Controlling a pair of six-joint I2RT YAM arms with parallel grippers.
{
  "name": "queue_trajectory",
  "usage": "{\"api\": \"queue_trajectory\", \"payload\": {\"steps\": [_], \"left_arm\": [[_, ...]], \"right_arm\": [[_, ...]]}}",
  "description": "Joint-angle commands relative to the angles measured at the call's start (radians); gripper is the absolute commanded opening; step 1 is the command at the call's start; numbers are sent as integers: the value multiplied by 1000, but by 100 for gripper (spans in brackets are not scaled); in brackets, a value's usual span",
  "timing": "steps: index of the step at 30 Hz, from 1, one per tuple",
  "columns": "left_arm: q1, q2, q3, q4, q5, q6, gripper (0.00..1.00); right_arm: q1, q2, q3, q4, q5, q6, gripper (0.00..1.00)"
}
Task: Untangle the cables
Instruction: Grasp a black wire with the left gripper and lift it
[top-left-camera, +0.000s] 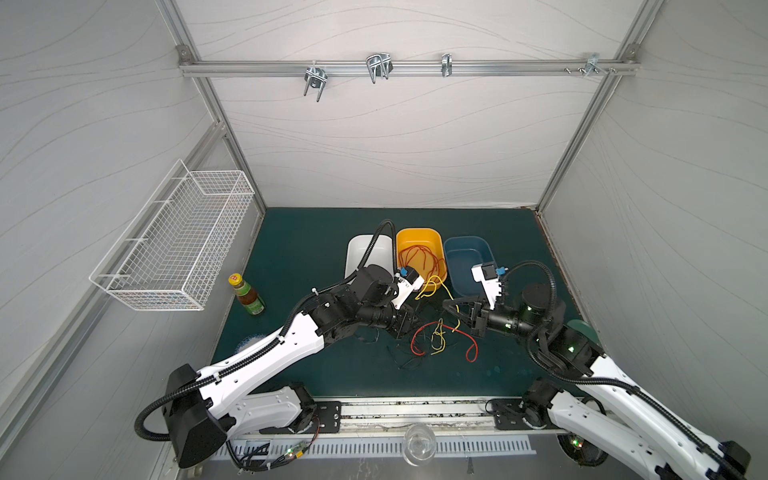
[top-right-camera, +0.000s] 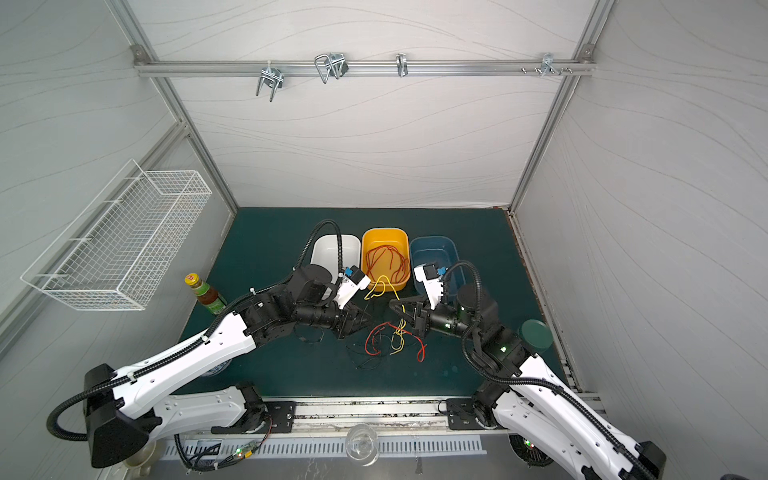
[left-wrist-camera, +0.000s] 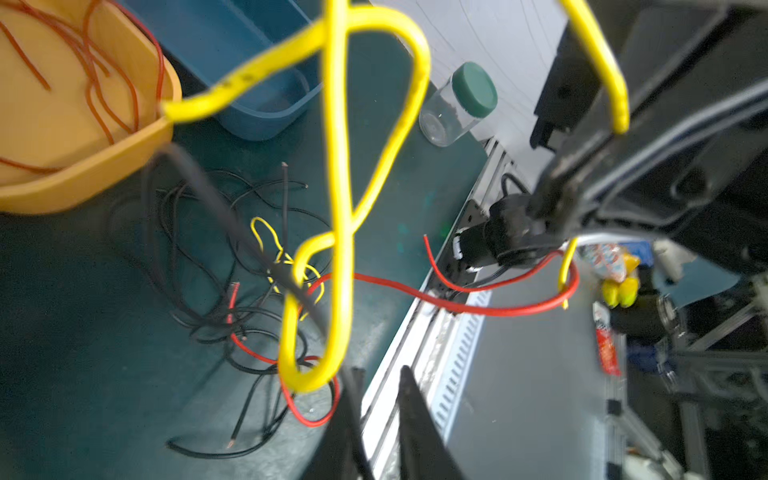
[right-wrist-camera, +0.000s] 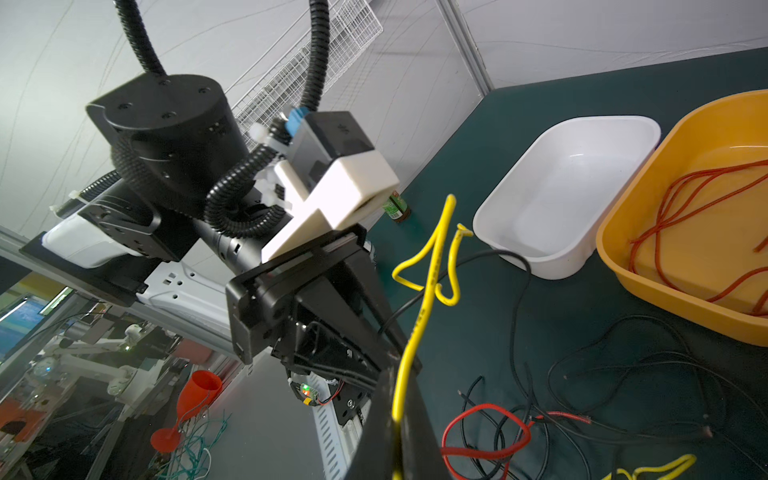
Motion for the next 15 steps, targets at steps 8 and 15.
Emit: {"api": "queue_trajectory", "payload": {"steps": [8,15], "left_arm": [[-4,-117,69,-108,4,25,0],[-3,-233,131,-151,-60,11,0]], "right_arm": [[-46,4,-20,-94,236,65,0],[-124,60,-87,-87,238,149,0]]}}
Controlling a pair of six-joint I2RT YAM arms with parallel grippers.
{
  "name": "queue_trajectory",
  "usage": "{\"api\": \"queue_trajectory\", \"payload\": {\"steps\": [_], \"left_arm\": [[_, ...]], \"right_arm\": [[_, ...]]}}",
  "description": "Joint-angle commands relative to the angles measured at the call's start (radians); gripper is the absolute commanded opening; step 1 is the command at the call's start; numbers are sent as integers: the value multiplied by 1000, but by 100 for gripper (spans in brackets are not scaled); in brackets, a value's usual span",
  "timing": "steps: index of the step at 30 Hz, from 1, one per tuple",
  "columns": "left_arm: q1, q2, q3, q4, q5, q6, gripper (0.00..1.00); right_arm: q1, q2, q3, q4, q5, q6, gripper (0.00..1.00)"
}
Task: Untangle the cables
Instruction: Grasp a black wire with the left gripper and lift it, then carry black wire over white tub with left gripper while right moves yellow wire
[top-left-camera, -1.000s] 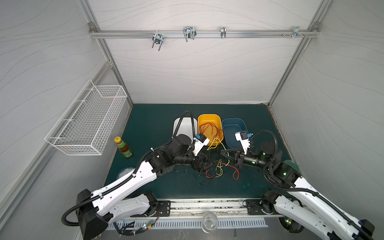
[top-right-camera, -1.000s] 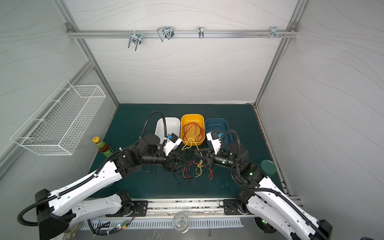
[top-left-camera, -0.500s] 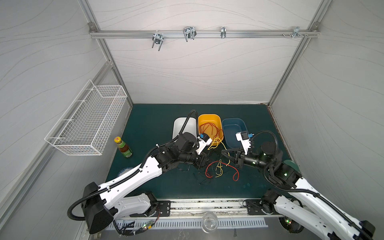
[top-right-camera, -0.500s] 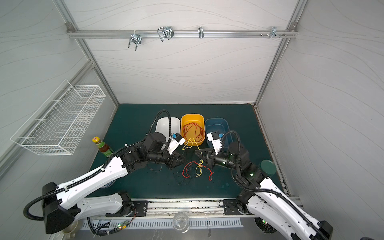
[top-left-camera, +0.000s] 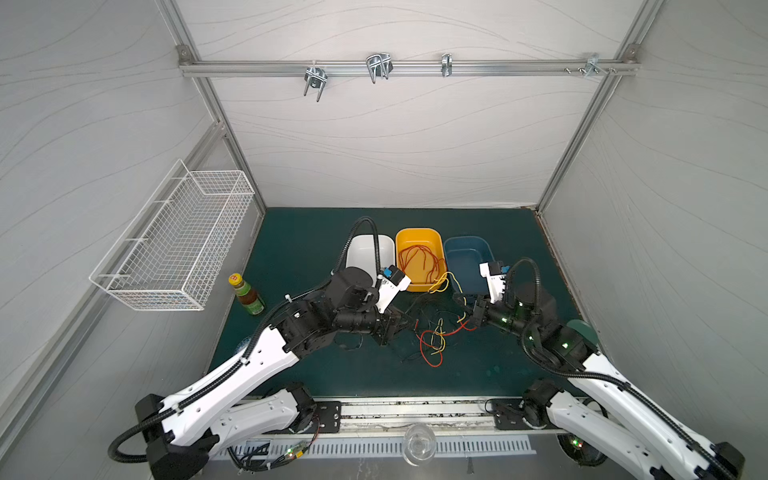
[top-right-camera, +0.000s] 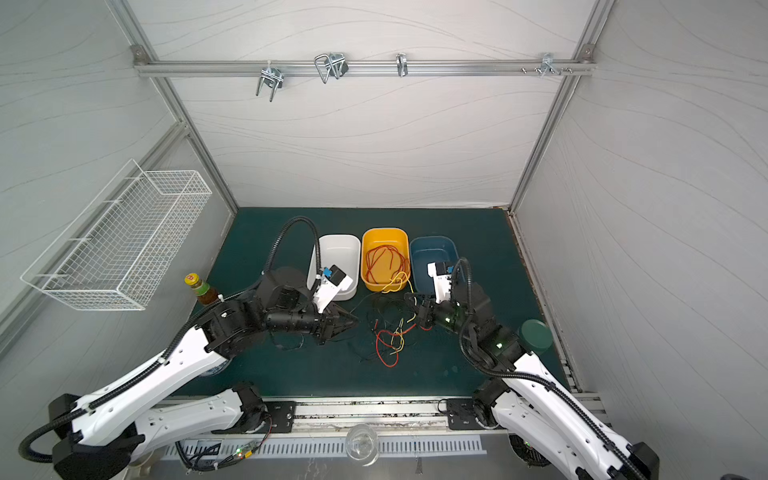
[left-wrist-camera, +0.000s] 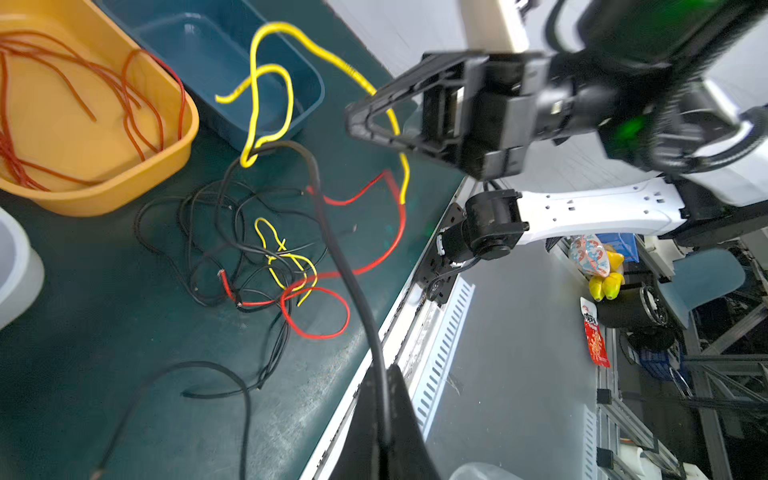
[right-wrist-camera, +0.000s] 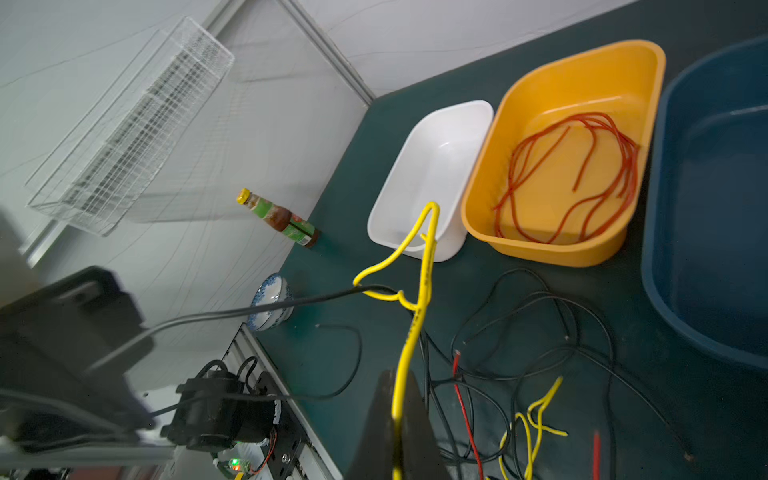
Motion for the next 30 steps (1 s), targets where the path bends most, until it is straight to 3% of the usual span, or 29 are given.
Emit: {"api": "queue_trajectory", "payload": {"steps": [1,8,18,25,30], "left_arm": [[-3,-58,85,-4,-45,3,0],[-2,-128,230,-44,-158,10,0],[-3,-108,398,-145,-274,80,0],[19,-54,403,-142,-373,149,0],[95,-14,373,-94,-356,173,0]], "right_arm": [[-32,23,-36,-12,27,61,0],[-60,56,-111,27,24,97,0],[-74,54,-135,10,40,94,0],[-74,-69,-14,-173,107,-18,0],[-74,-138,109,-310,145,-126,0]]}}
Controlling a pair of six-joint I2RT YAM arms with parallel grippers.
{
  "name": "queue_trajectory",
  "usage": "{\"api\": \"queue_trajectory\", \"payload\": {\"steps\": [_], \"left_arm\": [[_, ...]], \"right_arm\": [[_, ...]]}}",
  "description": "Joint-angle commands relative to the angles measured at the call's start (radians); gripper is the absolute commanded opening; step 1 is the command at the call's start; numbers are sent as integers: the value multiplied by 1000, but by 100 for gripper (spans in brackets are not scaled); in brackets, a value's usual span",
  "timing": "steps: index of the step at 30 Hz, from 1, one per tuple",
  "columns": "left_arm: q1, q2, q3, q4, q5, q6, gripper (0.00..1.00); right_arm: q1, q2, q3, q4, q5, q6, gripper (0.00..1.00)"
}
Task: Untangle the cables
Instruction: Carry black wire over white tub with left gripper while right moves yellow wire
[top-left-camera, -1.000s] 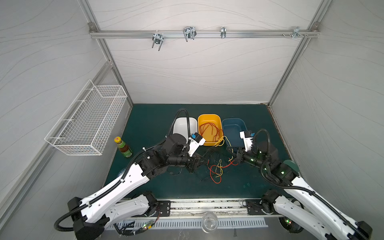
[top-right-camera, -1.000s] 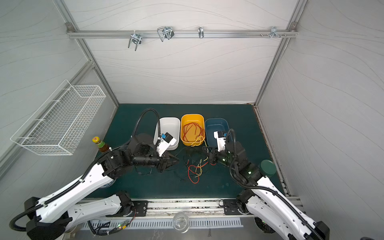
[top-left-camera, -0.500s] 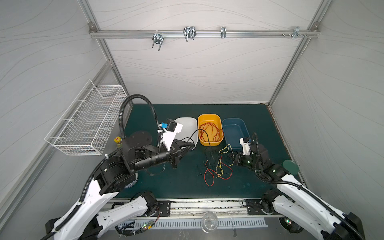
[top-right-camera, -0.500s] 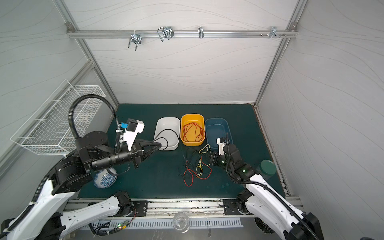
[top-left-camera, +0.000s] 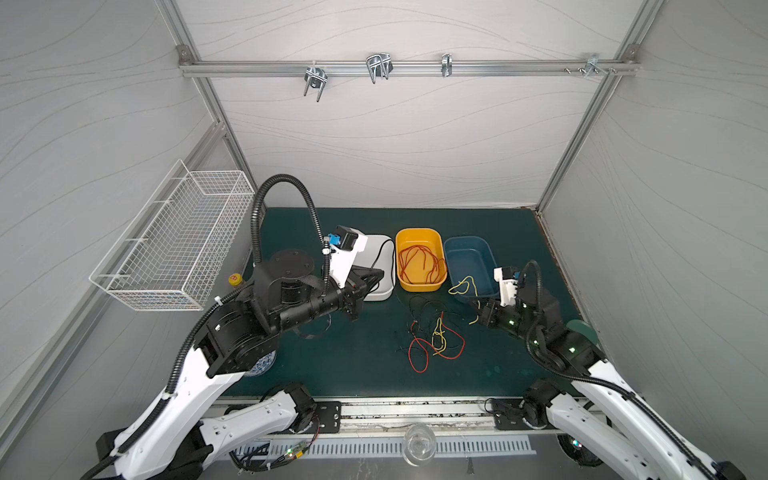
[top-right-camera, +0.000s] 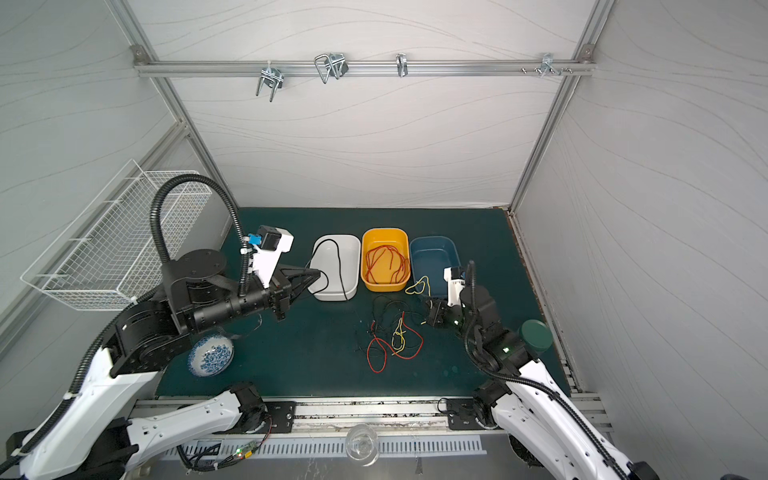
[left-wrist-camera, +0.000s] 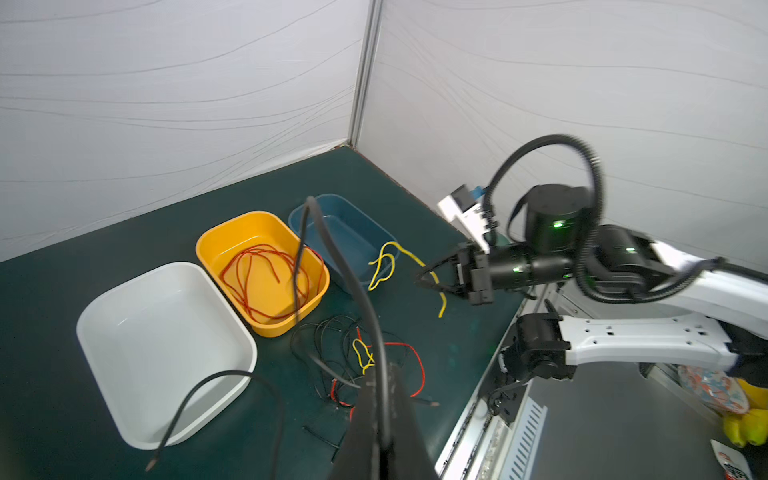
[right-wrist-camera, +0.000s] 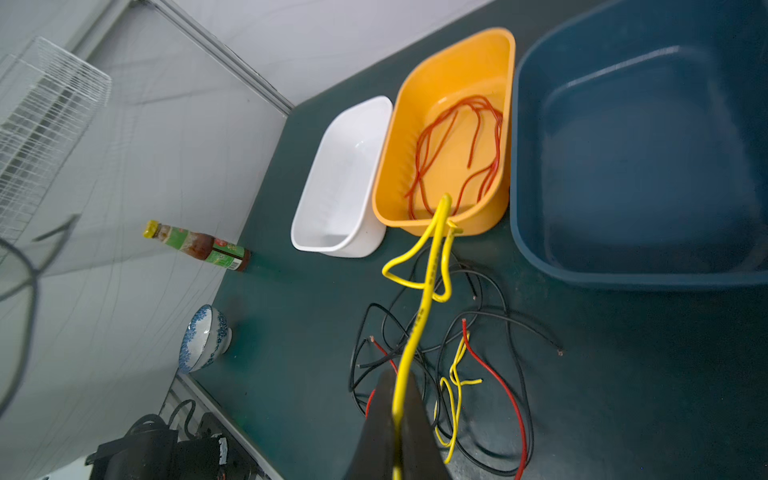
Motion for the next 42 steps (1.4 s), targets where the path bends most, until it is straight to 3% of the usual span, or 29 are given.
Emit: {"api": "queue_trajectory", "payload": {"steps": [1,11,16,25,33,42], "left_arm": [[53,19,-16,74,-11,41,0],[252,68,-147,252,102,-19,0],[282,114,-224,366,119,-47,0],[326,256,-272,481,10,-67,0],[394,382,-312,589,10,-126,0],[409,547,-299,584,25,-140,0]], "right_arm": [[-4,-41,90,-138,49,-110,0],[-4,-104,266,-324,96,-255,0],[-4,-147,269,-351,122,-275,0],[-3,-204,218,-340,131,-276,0],[-3,-241,193,-329,143,-277,0],[-3,-246,179,-319,135,-272,0]]}}
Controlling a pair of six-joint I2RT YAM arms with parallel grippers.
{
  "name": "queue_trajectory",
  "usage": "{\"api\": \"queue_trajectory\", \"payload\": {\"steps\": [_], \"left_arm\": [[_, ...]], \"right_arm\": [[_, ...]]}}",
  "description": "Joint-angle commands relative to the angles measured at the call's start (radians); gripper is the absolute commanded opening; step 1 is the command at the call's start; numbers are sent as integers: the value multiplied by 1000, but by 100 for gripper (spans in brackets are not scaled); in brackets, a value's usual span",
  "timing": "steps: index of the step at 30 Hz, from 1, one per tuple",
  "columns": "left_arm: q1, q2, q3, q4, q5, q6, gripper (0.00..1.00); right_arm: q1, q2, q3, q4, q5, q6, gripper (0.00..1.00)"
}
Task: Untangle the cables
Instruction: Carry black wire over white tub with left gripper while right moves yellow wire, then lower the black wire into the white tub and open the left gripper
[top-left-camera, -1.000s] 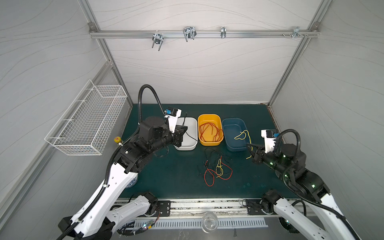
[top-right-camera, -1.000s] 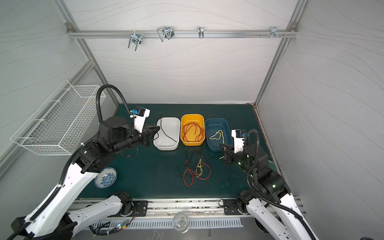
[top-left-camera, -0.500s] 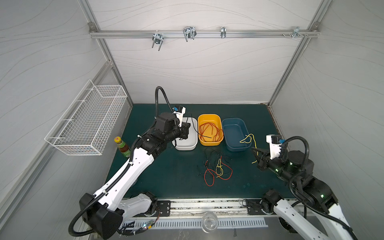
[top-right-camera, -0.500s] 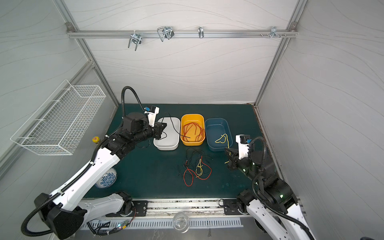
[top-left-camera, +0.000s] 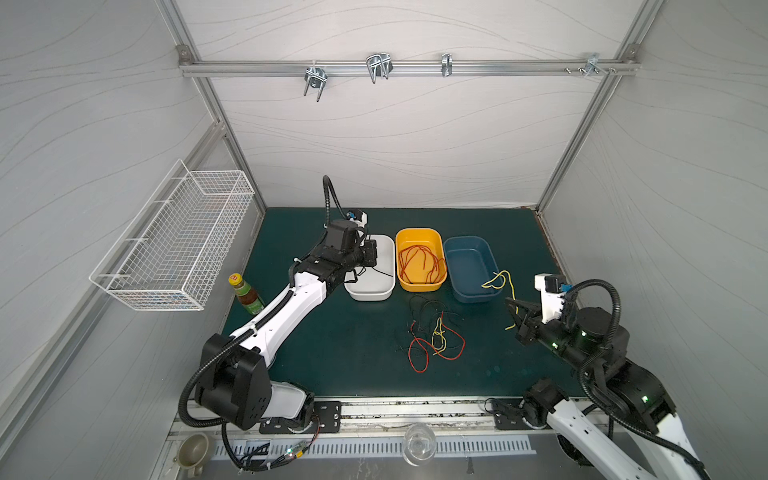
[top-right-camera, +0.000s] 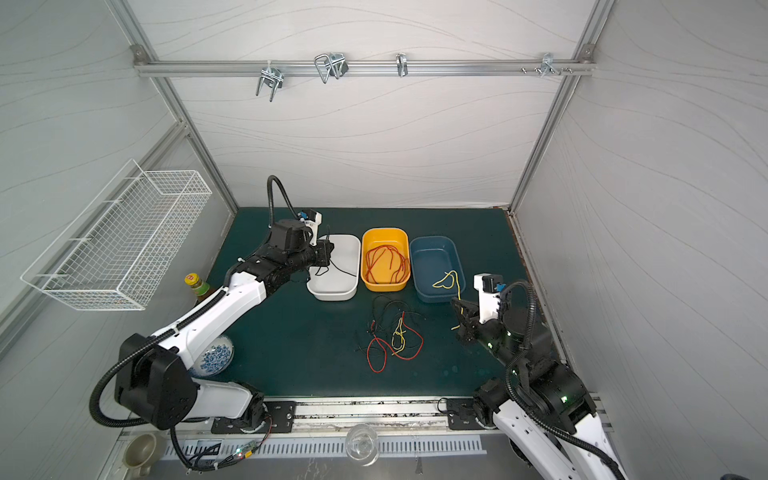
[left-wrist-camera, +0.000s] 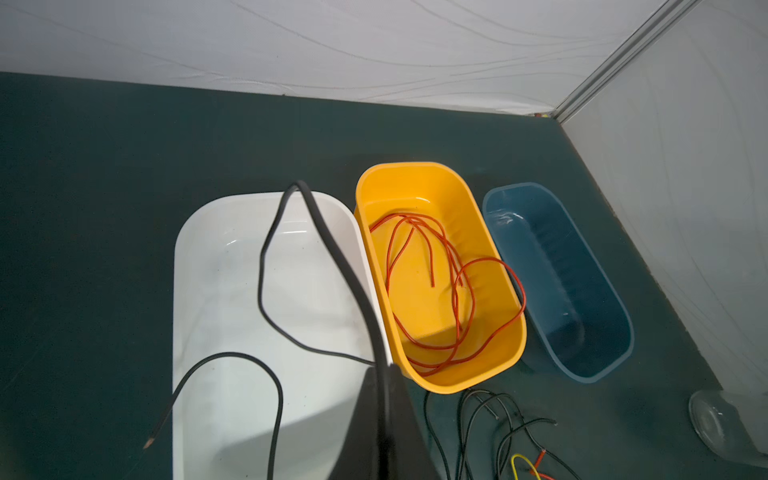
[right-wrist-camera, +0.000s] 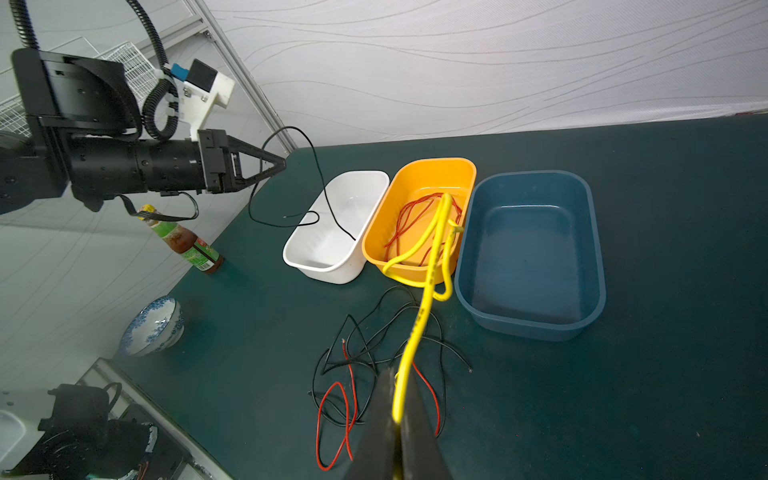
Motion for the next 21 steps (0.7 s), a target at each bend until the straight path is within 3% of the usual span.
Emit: {"api": "queue_trajectory", "payload": {"steps": [1,7,21], "left_arm": [[6,66,26,32,8,-10,0],[8,197,123,-43,68,-25,0],[12,354,186,-141,113,-47,0]], "right_arm": [[-2,-11,-6,3,1,-11,0],[-3,-18,-10,1,1,-8,0],[-3,-11,-14,8,7,-15,0]]}}
